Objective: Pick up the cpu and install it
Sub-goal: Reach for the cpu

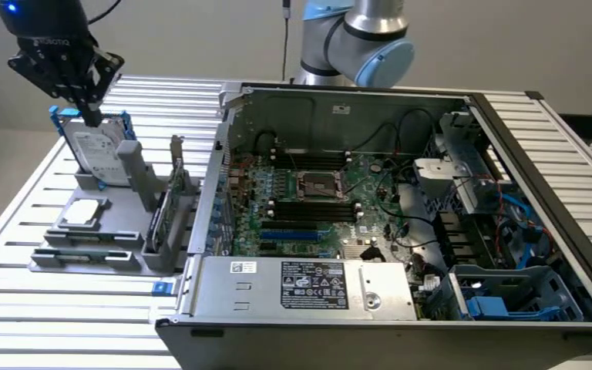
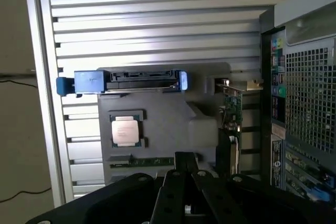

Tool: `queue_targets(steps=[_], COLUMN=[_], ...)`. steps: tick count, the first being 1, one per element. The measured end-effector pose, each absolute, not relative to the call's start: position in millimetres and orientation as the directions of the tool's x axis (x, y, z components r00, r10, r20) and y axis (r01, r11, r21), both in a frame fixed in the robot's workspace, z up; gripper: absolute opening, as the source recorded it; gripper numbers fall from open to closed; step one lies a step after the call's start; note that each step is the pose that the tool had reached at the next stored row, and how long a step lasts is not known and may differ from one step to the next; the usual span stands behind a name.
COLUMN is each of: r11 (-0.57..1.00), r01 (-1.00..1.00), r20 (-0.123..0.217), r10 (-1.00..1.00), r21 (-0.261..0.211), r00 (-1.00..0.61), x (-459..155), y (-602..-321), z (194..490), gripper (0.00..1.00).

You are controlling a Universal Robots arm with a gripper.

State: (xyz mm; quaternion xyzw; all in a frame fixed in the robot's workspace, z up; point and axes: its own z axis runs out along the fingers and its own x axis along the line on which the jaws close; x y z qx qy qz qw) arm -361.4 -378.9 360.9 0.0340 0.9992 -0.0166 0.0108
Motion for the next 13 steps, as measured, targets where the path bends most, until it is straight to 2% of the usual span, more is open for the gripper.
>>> queue_targets(steps=[13], r11=[0.997], r01=[0.068], r20=[-0.022], r10=[0.067], r21=[-0.036], r00=[-0.998], x=[-418], y=[-372], z=[346], gripper=[0.11])
